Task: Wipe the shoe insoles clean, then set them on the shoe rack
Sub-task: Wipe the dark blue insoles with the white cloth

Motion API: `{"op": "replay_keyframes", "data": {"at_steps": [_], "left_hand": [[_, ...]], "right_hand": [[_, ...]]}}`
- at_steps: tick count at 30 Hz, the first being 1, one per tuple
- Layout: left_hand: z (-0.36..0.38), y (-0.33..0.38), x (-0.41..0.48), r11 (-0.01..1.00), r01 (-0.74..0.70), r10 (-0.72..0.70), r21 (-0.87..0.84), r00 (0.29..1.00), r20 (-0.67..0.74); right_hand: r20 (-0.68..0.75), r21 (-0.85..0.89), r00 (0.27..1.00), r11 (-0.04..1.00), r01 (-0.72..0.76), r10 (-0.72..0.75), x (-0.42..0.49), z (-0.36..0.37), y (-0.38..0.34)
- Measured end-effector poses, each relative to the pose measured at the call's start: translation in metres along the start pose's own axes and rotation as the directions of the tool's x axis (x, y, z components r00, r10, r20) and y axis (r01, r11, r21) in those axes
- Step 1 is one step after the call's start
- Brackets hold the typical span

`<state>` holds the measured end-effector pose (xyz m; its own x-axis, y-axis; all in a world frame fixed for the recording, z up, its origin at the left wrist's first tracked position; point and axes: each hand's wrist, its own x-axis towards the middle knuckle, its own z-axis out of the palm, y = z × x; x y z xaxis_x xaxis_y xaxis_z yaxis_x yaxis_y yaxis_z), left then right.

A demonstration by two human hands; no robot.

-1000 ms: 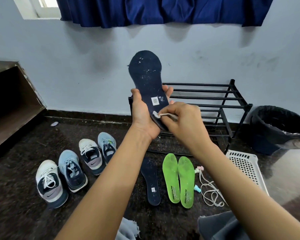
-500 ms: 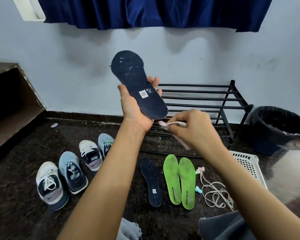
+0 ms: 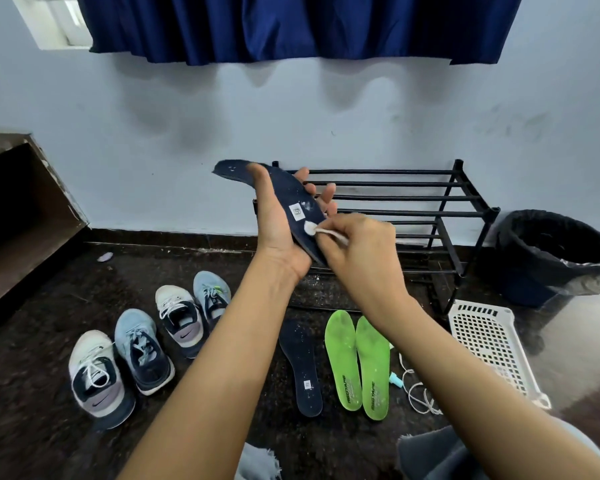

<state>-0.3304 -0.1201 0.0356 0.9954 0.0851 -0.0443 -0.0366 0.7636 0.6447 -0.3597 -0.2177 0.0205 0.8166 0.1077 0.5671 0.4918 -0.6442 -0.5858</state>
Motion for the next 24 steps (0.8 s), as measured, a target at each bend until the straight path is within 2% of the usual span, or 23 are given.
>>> {"op": "replay_keyframes", "data": {"at_steps": [3, 6, 9, 11, 13, 15, 18, 21, 24], "left_hand": [[-0.001, -0.008, 0.003, 0.999, -0.018, 0.018, 0.032, 1.0, 0.004], [-0.007, -0.005, 0.006, 0.999, -0.032, 0.031, 0.021, 0.999, 0.009], [-0.011, 0.005, 0.007, 0.999, -0.052, 0.052, -0.008, 0.997, 0.058], [-0.012, 0.009, 0.008, 0.997, -0.069, 0.071, -0.029, 0.995, 0.071], [-0.011, 0.006, 0.006, 0.997, -0.073, 0.074, -0.024, 0.994, 0.08], [-0.008, -0.002, 0.004, 0.998, -0.062, 0.061, 0.01, 0.995, 0.083], [-0.005, -0.007, 0.005, 0.998, -0.052, 0.051, 0.021, 0.997, 0.062], [-0.008, -0.003, 0.007, 0.997, -0.072, 0.071, 0.019, 0.996, 0.058], [-0.014, 0.003, 0.007, 0.997, -0.073, 0.073, 0.006, 0.995, 0.061]], "right_hand": [[-0.03, -0.026, 0.999, 1.0, 0.014, -0.015, 0.0, 0.004, -0.004], [0.094, 0.093, 0.994, 0.993, -0.073, 0.064, -0.005, -0.003, -0.008], [0.27, 0.268, 0.954, 0.941, -0.207, 0.133, -0.01, -0.014, -0.009], [0.303, 0.341, 0.944, 0.91, -0.235, 0.13, -0.011, -0.016, -0.01], [0.197, 0.27, 0.976, 0.952, -0.145, 0.093, -0.009, -0.012, -0.009], [0.062, 0.107, 0.998, 0.994, -0.017, 0.01, -0.004, -0.005, -0.006], [-0.006, -0.014, 0.998, 0.998, 0.057, -0.057, 0.001, 0.003, -0.005], [0.05, 0.112, 0.997, 0.993, 0.045, -0.051, -0.002, -0.001, -0.005], [0.236, 0.178, 0.971, 0.981, -0.075, 0.032, -0.006, -0.008, -0.003]]}}
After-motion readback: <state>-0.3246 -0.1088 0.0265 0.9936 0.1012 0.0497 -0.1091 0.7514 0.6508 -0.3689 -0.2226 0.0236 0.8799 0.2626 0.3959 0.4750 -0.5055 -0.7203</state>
